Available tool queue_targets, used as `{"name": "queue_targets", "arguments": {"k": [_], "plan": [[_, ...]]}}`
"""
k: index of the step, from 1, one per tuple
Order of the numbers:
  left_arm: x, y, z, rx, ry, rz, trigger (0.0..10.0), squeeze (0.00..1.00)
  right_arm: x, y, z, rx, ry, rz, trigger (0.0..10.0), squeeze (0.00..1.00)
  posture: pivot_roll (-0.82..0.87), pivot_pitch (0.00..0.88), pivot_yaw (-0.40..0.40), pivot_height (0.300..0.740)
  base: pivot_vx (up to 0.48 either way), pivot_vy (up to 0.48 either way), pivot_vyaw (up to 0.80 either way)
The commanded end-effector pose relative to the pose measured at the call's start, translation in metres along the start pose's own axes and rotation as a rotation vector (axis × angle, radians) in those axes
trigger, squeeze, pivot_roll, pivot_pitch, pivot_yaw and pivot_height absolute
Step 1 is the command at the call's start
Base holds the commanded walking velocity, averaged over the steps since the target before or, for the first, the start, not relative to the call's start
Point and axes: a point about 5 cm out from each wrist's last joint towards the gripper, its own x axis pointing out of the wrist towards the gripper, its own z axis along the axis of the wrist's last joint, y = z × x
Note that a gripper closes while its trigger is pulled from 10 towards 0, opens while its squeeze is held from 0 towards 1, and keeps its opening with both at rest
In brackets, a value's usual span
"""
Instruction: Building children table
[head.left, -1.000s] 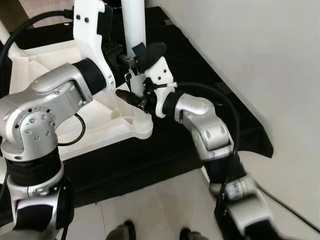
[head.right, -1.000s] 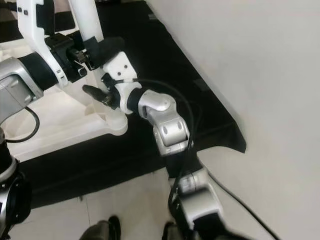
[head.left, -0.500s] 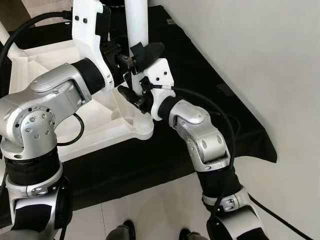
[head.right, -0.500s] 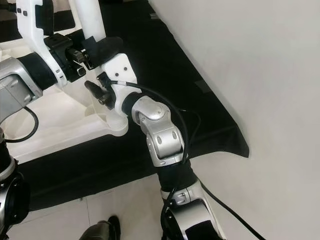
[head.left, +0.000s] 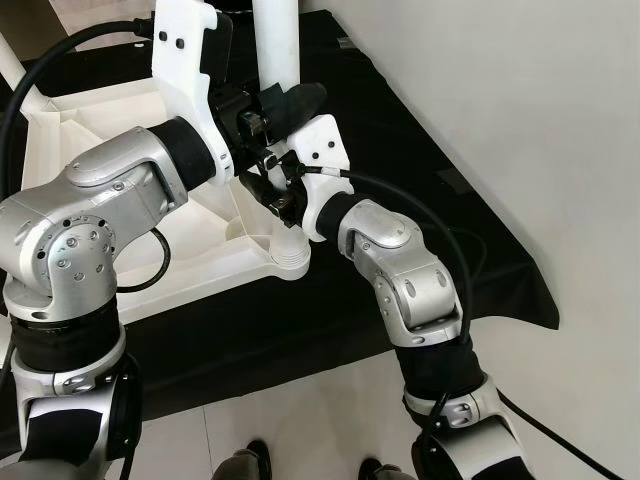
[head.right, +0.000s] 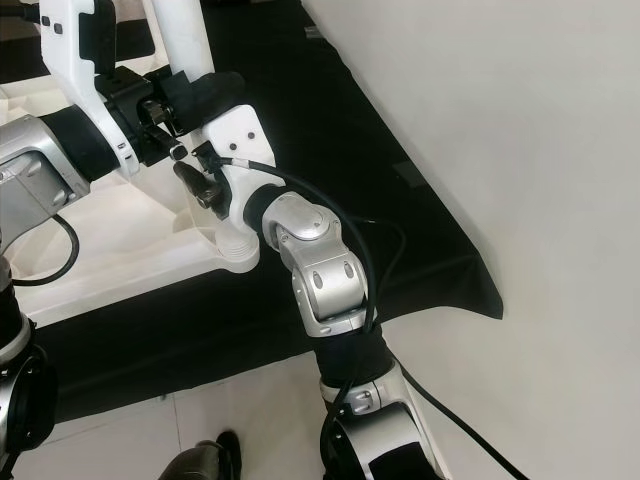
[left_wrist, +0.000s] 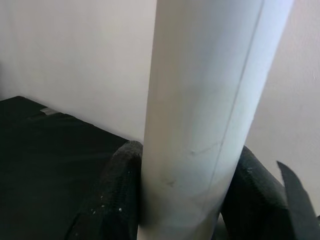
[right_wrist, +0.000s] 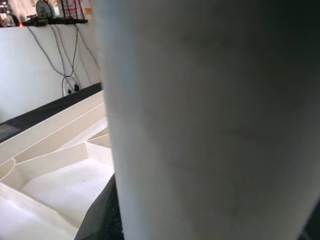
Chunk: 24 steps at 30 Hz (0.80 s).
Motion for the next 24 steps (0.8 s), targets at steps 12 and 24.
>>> {"name": "queue_targets", "arguments": {"k": [12,24], "plan": [[-0.004,-0.006,-0.007,0.0,0.074,-0.061,0.0,0.0,0.003,-0.028,0.0,0.054,-0.08,0.491,10.0,0.34,0.1,0.306,-0.042,0.74,0.0,0.0,0.0],[-0.005,-0.011,-0.004,-0.011,0.086,-0.069,0.0,0.0,0.013,-0.024,0.001,-0.043,-0.055,0.905,10.0,0.0,0.16,0.364,-0.044,0.74,0.0,0.0,0.0]]}}
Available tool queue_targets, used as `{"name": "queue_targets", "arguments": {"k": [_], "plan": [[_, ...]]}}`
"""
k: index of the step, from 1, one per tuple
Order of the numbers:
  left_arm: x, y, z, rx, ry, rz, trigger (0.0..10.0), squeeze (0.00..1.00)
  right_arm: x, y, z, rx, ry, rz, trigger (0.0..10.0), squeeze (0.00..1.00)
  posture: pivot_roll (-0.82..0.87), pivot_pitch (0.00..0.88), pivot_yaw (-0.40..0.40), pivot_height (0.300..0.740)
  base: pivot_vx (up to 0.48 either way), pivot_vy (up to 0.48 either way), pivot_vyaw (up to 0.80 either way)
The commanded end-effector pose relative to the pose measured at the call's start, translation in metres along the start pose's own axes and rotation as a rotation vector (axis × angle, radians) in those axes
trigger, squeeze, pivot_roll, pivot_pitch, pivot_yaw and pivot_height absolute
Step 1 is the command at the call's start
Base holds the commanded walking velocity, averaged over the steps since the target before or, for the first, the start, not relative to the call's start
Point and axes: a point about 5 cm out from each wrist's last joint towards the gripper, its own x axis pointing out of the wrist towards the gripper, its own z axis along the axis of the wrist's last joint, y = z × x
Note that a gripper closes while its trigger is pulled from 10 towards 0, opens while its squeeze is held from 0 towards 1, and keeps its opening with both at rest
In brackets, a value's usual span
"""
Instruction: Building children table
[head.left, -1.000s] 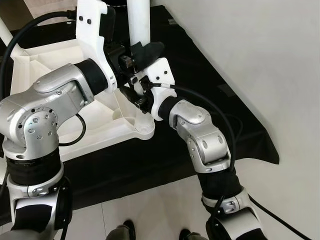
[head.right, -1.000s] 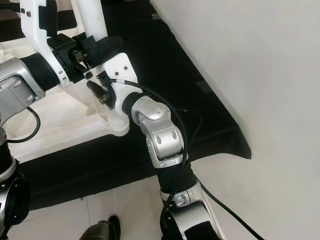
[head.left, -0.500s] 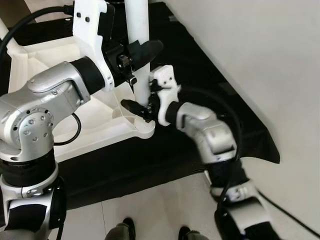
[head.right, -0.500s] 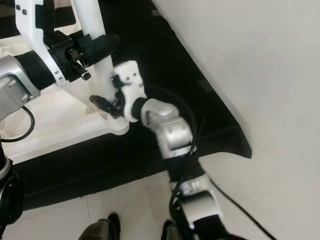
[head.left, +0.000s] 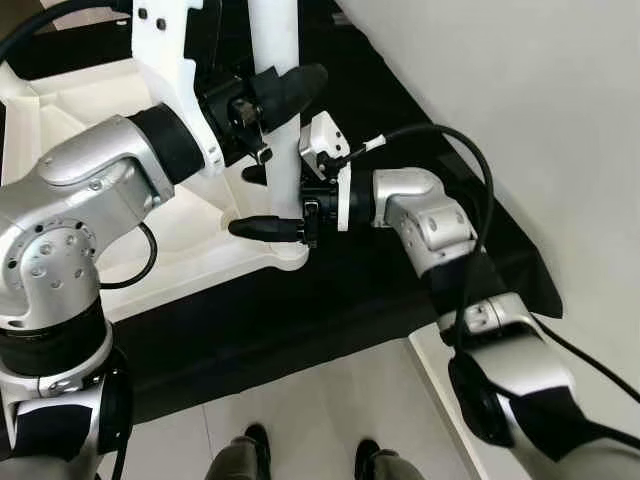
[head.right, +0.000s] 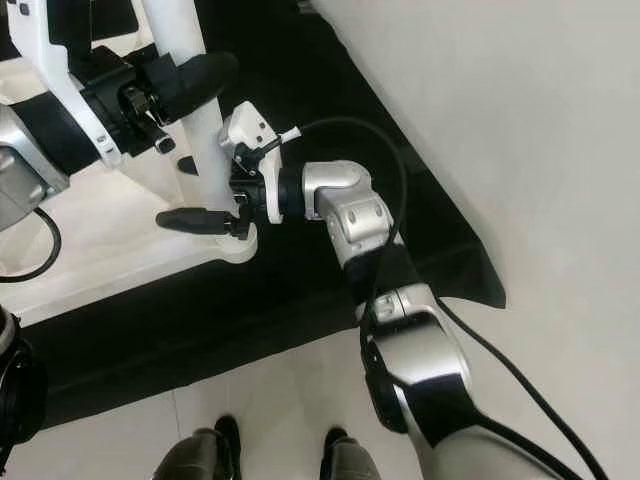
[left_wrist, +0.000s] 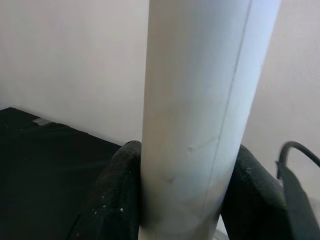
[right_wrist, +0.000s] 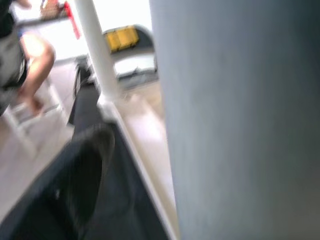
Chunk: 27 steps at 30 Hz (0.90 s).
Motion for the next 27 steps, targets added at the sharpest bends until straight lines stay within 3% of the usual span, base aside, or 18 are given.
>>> {"name": "queue_targets", "arguments": {"k": [1,3,4,5,13,21,22,23,24,25,27], "plan": [[0.0018,-0.0011,-0.02,-0.078,0.112,-0.027,0.0,0.0,0.009,0.006,-0.0043,0.001,0.0,0.089,10.0,0.0,0.16,0.364,-0.044,0.74,0.0,0.0,0.0],[0.0018,-0.0011,-0.02,-0.078,0.112,-0.027,0.0,0.0,0.009,0.006,-0.0043,0.001,0.0,0.089,10.0,0.0,0.16,0.364,-0.044,0.74,0.0,0.0,0.0],[0.0014,-0.0018,-0.0195,-0.08,0.112,-0.028,0.0,0.0,0.0108,0.0066,-0.0039,0.003,-0.005,0.116,4.6,0.0,0.17,0.371,-0.042,0.74,0.0,0.0,0.0],[0.0014,-0.0024,-0.0192,-0.082,0.113,-0.029,0.0,0.0,0.0122,0.0067,-0.0033,0.004,-0.012,0.149,0.0,0.0,0.17,0.377,-0.042,0.74,0.0,0.0,0.0],[0.0029,-0.0033,-0.0189,-0.092,0.113,-0.022,0.0,0.0,0.0127,0.0042,0.0,-0.017,-0.022,0.253,0.0,0.0,0.17,0.387,-0.04,0.74,0.0,0.0,0.0],[0.0035,0.0005,-0.0181,-0.095,0.085,0.019,0.0,0.0,0.0063,0.0019,-0.0012,-0.028,-0.004,0.274,0.0,0.0,0.12,0.378,-0.059,0.74,0.0,0.0,0.0],[0.0026,0.003,-0.0174,-0.094,0.076,0.043,2.4,0.8,0.0059,0.0013,-0.0012,-0.031,-0.004,0.273,0.0,0.0,0.12,0.377,-0.06,0.74,0.0,0.0,0.0],[0.0026,0.003,-0.0174,-0.094,0.076,0.043,2.4,0.8,0.0059,0.0013,-0.0012,-0.031,-0.004,0.273,0.0,0.0,0.12,0.377,-0.06,0.74,0.0,0.0,0.0],[0.0019,0.0034,-0.0175,-0.093,0.076,0.047,5.9,1.0,0.0054,0.001,-0.001,-0.033,-0.005,0.272,0.0,0.0,0.11,0.372,-0.059,0.74,0.0,0.0,0.0],[0.0015,0.0033,-0.018,-0.094,0.077,0.047,10.0,1.0,0.0051,0.0006,-0.0008,-0.035,-0.006,0.267,0.0,0.0,0.11,0.37,-0.058,0.74,0.0,0.0,0.0],[0.0018,0.004,-0.0192,-0.098,0.083,0.054,10.0,1.0,0.0041,-0.0005,-0.0009,-0.038,-0.008,0.259,0.0,0.0,0.11,0.365,-0.057,0.74,0.0,0.0,0.0]]}}
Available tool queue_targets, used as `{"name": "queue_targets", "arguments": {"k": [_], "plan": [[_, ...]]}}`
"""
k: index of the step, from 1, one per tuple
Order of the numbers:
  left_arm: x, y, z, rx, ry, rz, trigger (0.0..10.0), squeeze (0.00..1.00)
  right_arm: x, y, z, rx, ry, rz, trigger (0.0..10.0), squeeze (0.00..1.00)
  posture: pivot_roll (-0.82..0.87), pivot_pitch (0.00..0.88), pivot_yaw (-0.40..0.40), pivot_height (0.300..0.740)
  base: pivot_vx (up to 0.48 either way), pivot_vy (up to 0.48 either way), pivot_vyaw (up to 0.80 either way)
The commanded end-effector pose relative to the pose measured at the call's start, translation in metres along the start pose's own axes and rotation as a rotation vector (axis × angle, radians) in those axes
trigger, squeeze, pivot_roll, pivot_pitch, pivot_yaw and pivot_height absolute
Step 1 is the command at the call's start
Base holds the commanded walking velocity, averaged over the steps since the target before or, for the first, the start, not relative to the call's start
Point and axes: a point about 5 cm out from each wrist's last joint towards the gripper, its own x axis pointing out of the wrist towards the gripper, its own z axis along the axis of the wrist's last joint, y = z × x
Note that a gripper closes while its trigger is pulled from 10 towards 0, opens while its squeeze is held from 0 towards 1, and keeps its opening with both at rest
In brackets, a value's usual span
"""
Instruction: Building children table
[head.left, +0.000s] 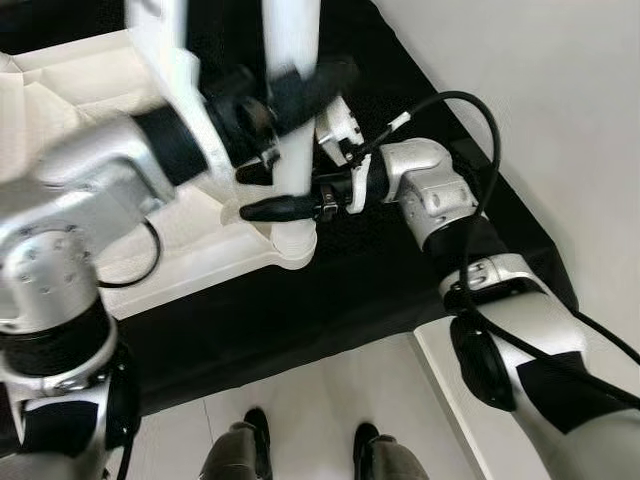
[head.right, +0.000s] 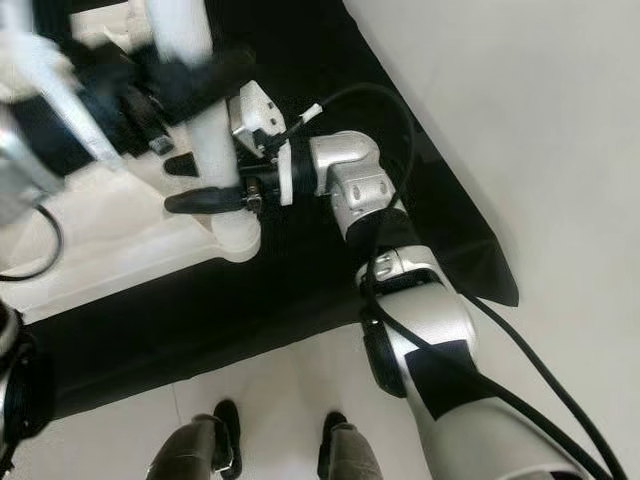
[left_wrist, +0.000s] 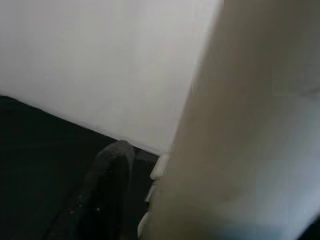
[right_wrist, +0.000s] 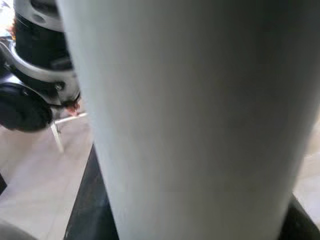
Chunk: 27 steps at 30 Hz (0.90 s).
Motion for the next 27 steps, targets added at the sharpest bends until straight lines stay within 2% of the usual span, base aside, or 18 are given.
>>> {"name": "queue_targets", "arguments": {"k": [1,6,7,8,10,11,12,13,14,15,16,17,19,21,27], "plan": [[-0.001,0.009,-0.011,-0.017,0.066,0.067,10.0,1.0,0.005,0.006,-0.016,0.074,0.024,0.062,0.0,0.0,0.11,0.365,-0.057,0.74,0.0,0.0,0.0],[-0.001,0.012,-0.009,-0.015,0.061,0.084,10.0,1.0,0.002,0.003,-0.019,0.079,0.04,-0.011,0.0,0.0,0.09,0.35,-0.065,0.74,0.0,0.0,0.0],[-0.001,0.014,-0.009,-0.013,0.061,0.095,10.0,1.0,0.001,0.001,-0.026,0.096,0.077,-0.119,0.0,0.0,0.08,0.342,-0.082,0.74,0.0,0.0,0.0],[0.0,0.014,-0.009,-0.011,0.064,0.104,10.0,0.16,0.0,0.001,-0.034,0.119,0.111,-0.219,0.0,0.0,0.07,0.34,-0.089,0.74,0.0,0.0,0.0],[0.0,0.014,-0.009,-0.011,0.064,0.104,10.0,0.16,0.0,0.001,-0.034,0.119,0.111,-0.219,0.0,0.0,0.07,0.34,-0.089,0.74,0.0,0.0,0.0],[-0.001,0.015,-0.009,-0.013,0.063,0.109,10.0,0.0,0.006,0.002,-0.049,0.167,0.157,-0.436,0.0,0.0,0.07,0.334,-0.095,0.74,0.0,0.0,0.0],[-0.001,0.015,-0.01,-0.017,0.063,0.112,10.0,0.0,0.011,0.016,-0.074,0.253,0.241,-0.696,0.0,0.0,0.08,0.335,-0.096,0.74,0.0,0.0,0.0],[-0.001,0.015,-0.01,-0.017,0.063,0.112,10.0,0.0,0.011,0.016,-0.074,0.253,0.241,-0.696,0.0,0.0,0.08,0.335,-0.096,0.74,0.0,0.0,0.0],[-0.002,0.016,-0.01,-0.02,0.066,0.114,10.0,0.0,0.019,0.042,-0.09,0.308,0.303,-0.843,0.0,0.0,0.08,0.338,-0.083,0.74,0.0,0.0,0.0],[-0.002,0.016,-0.01,-0.02,0.066,0.114,10.0,0.0,0.019,0.042,-0.09,0.308,0.303,-0.843,0.0,0.0,0.08,0.338,-0.083,0.74,0.0,0.0,0.0],[-0.001,0.017,-0.011,-0.026,0.068,0.111,10.0,0.0,0.027,0.063,-0.096,0.35,0.33,-0.925,0.0,0.0,0.07,0.329,-0.068,0.74,0.0,0.0,0.0],[0.001,0.017,-0.012,-0.026,0.073,0.103,10.0,0.0,0.035,0.073,-0.096,0.376,0.326,-0.944,0.0,0.0,0.07,0.322,-0.065,0.74,0.0,0.0,0.0],[0.001,0.017,-0.012,-0.026,0.073,0.103,10.0,0.0,0.035,0.073,-0.096,0.376,0.326,-0.944,0.0,0.0,0.07,0.322,-0.065,0.74,0.0,0.0,0.0],[0.004,0.015,-0.013,-0.024,0.076,0.09,10.0,0.0,0.045,0.07,-0.092,0.372,0.297,-0.926,0.0,0.0,0.06,0.304,-0.067,0.74,0.0,0.0,0.0],[0.003,0.016,-0.013,0.001,0.08,0.097,10.0,0.0,0.044,0.055,-0.084,0.347,0.277,-0.938,0.0,0.0,0.06,0.297,-0.072,0.74,0.0,0.0,0.0]]}}
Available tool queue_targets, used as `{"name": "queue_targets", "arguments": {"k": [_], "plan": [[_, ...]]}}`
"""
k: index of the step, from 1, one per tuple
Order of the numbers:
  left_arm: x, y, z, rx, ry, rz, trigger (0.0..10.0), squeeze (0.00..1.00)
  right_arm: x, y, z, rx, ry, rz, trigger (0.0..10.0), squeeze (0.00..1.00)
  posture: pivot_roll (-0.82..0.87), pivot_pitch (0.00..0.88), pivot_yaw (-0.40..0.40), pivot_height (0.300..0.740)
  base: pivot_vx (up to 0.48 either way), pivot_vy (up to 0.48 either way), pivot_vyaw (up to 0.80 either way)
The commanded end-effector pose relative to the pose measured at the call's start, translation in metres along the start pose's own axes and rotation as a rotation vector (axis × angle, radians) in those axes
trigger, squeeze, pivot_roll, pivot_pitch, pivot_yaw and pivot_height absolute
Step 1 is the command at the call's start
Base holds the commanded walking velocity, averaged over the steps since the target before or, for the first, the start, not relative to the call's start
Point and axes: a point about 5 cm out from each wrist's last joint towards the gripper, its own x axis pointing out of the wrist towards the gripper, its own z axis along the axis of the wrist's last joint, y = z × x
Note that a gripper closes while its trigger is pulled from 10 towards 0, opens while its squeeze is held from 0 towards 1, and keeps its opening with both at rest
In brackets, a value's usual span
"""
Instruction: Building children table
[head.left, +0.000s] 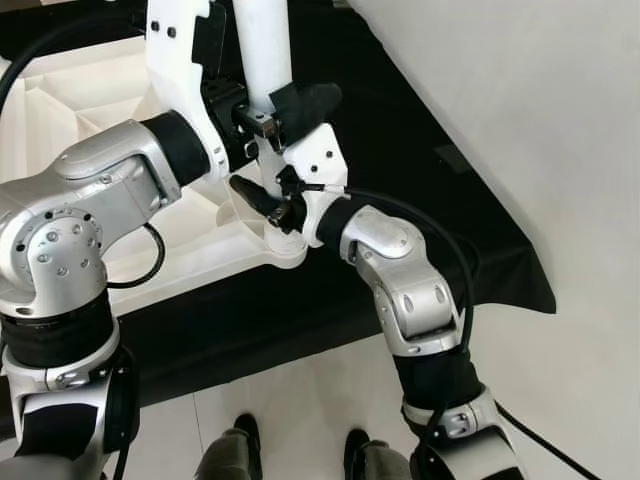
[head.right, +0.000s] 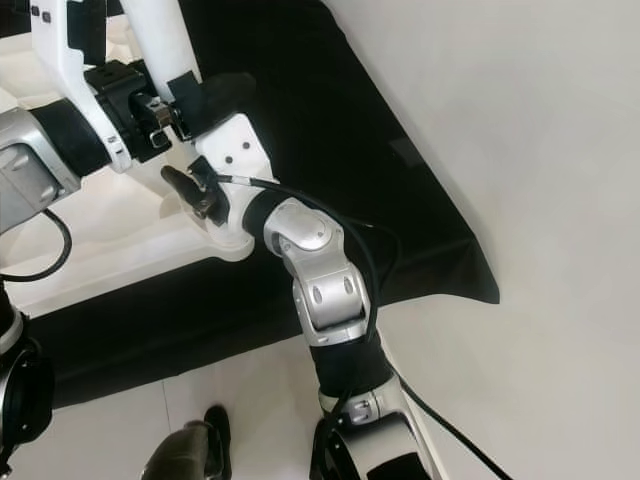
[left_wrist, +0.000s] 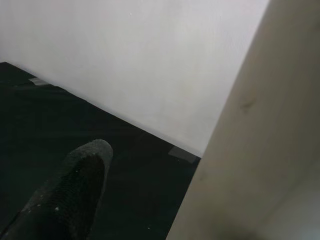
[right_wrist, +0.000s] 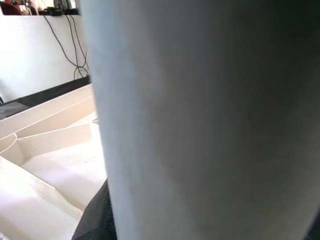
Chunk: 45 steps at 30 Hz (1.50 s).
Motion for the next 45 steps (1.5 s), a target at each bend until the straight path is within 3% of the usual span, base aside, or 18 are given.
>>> {"name": "queue_targets", "arguments": {"k": [1,3,4,7,8,9,10,22,28,29,30,31,32,38,39,43,44,45], "plan": [[0.0,0.0,-0.008,0.013,0.053,0.002,10.0,0.0,0.004,0.016,-0.061,0.179,0.276,-0.017,0.0,0.0,0.06,0.297,-0.072,0.74,0.0,0.0,0.0],[-0.002,0.002,-0.011,0.018,0.059,0.007,10.0,0.0,0.002,0.016,-0.056,0.177,0.277,-0.049,0.0,0.0,0.07,0.293,-0.068,0.74,0.0,0.0,0.0],[-0.002,0.002,-0.011,0.015,0.058,0.01,0.0,0.0,0.001,0.016,-0.053,0.17,0.278,-0.062,0.0,0.0,0.07,0.29,-0.063,0.74,0.0,0.0,0.0],[-0.002,0.003,-0.011,0.012,0.056,0.011,0.0,0.0,-0.001,0.017,-0.05,0.166,0.285,-0.074,0.0,0.0,0.07,0.29,-0.063,0.74,0.0,0.0,0.0],[-0.001,0.004,-0.01,0.015,0.053,0.007,0.0,0.0,0.0,0.017,-0.043,0.155,0.275,-0.056,3.0,0.0,0.07,0.287,-0.064,0.74,0.0,0.0,0.0],[-0.001,0.004,-0.01,0.015,0.053,0.007,0.0,0.0,0.0,0.017,-0.043,0.155,0.275,-0.056,3.0,0.0,0.07,0.287,-0.064,0.74,0.0,0.0,0.0],[-0.001,0.004,-0.01,0.016,0.051,0.004,0.0,0.0,0.002,0.018,-0.038,0.148,0.26,-0.022,10.0,0.0,0.07,0.287,-0.064,0.74,0.0,0.0,0.0],[0.0,0.002,-0.012,0.017,0.056,-0.015,0.0,0.0,0.009,0.004,-0.017,0.127,0.179,0.121,10.0,0.0,0.07,0.291,-0.065,0.74,0.0,0.0,0.0],[-0.001,0.001,-0.011,0.025,0.067,-0.033,0.0,0.0,0.011,-0.018,-0.007,0.088,0.135,0.281,10.0,0.0,0.08,0.294,-0.062,0.74,0.0,0.0,0.0],[-0.001,0.001,-0.011,0.027,0.068,-0.036,0.0,0.0,0.01,-0.023,-0.005,0.083,0.121,0.323,10.0,0.29,0.09,0.295,-0.062,0.74,0.0,0.0,0.0],[-0.001,0.001,-0.011,0.028,0.068,-0.038,0.0,0.0,0.009,-0.026,-0.003,0.078,0.11,0.35,10.0,0.29,0.09,0.295,-0.062,0.74,0.0,0.0,0.0],[-0.001,0.0,-0.011,0.029,0.069,-0.042,0.0,0.0,0.007,-0.03,-0.002,0.073,0.112,0.412,10.0,1.0,0.09,0.295,-0.062,0.74,0.0,0.0,0.0],[0.0,-0.001,-0.01,0.03,0.069,-0.047,0.0,0.0,0.002,-0.034,-0.001,0.049,0.116,0.526,10.0,1.0,0.09,0.295,-0.062,0.74,0.0,0.0,0.0],[0.0,-0.003,-0.009,0.035,0.074,-0.066,0.0,0.0,-0.002,-0.049,0.001,-0.008,0.12,0.663,10.0,1.0,0.11,0.3,-0.062,0.74,0.0,0.0,0.0],[0.0,-0.005,-0.009,0.036,0.077,-0.075,0.0,0.0,-0.002,-0.052,0.0,-0.018,0.133,0.711,10.0,0.64,0.11,0.302,-0.06,0.74,0.0,0.0,0.0],[0.0,-0.006,-0.01,0.035,0.078,-0.08,0.0,0.0,-0.001,-0.053,-0.002,-0.024,0.145,0.737,10.0,0.64,0.11,0.302,-0.06,0.74,0.0,0.0,0.0],[0.0,-0.007,-0.011,0.034,0.084,-0.091,0.0,0.0,0.002,-0.053,-0.001,-0.014,0.14,0.748,10.0,0.0,0.12,0.306,-0.06,0.74,0.0,0.0,0.0],[-0.001,-0.01,-0.012,0.032,0.093,-0.119,0.0,0.0,0.006,-0.049,0.001,0.033,0.106,0.809,10.0,0.0,0.13,0.307,-0.059,0.74,0.0,0.0,0.0]]}}
